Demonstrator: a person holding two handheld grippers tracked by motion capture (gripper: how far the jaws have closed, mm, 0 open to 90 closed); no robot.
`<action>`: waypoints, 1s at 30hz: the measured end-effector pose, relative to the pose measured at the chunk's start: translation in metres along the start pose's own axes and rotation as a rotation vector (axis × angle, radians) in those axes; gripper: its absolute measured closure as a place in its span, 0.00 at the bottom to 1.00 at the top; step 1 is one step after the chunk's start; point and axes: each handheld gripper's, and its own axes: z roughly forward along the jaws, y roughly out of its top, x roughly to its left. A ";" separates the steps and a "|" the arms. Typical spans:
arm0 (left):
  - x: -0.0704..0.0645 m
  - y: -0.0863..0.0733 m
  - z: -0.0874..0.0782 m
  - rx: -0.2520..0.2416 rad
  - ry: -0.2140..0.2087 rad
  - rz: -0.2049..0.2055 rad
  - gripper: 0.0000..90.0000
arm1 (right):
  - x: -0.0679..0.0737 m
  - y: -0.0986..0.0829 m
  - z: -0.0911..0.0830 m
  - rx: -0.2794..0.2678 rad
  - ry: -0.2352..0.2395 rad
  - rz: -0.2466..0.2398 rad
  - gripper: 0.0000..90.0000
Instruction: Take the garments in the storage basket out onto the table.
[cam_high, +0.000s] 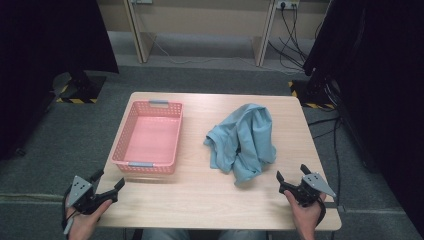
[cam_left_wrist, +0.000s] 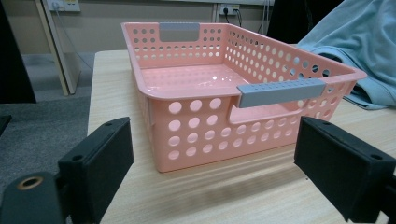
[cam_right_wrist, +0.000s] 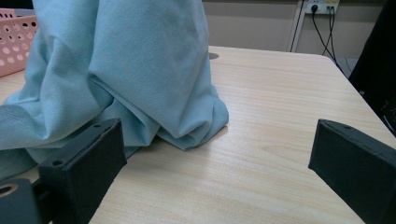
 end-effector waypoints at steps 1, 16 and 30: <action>0.000 0.000 0.000 0.000 0.002 0.000 0.12 | 0.000 0.000 0.000 0.000 0.000 0.000 0.04; 0.007 -0.005 0.002 0.013 0.029 -0.011 0.12 | 0.000 0.000 0.000 0.000 0.000 0.000 0.04; 0.013 -0.008 0.002 0.023 0.068 -0.015 0.12 | 0.000 0.000 0.000 0.000 0.000 -0.001 0.04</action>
